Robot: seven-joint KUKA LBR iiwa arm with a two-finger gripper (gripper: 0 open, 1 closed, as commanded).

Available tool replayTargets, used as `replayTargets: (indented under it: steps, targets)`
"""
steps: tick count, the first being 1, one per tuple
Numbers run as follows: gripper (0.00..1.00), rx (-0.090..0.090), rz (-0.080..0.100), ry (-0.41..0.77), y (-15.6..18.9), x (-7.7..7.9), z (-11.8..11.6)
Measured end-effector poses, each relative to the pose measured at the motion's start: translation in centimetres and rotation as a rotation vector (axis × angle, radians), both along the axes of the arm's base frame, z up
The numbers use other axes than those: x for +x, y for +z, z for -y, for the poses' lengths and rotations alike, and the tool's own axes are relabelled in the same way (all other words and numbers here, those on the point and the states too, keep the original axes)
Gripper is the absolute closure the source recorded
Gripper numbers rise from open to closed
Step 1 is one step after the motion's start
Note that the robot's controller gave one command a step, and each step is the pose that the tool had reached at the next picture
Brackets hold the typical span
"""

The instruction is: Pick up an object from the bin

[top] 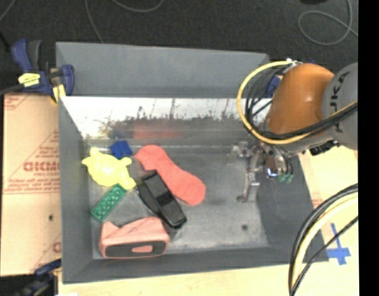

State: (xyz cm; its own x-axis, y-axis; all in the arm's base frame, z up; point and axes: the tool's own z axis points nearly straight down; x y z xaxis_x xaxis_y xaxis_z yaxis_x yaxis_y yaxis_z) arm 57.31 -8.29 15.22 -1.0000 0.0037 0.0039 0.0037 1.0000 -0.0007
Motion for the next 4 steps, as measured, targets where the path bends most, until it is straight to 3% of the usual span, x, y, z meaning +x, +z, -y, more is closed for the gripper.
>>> replayTargets:
  steps: [1,2,3,4]
  targets:
    - [0.0,-0.001,0.008,0.002,0.5,0.2,0.0]
    - [0.0,-0.004,0.013,0.056,-3.1,0.3,-3.6]
    - [0.0,0.003,0.007,0.009,-6.4,-0.2,-5.6]
    - [0.0,-0.004,0.014,-0.082,-7.4,1.7,-8.3]
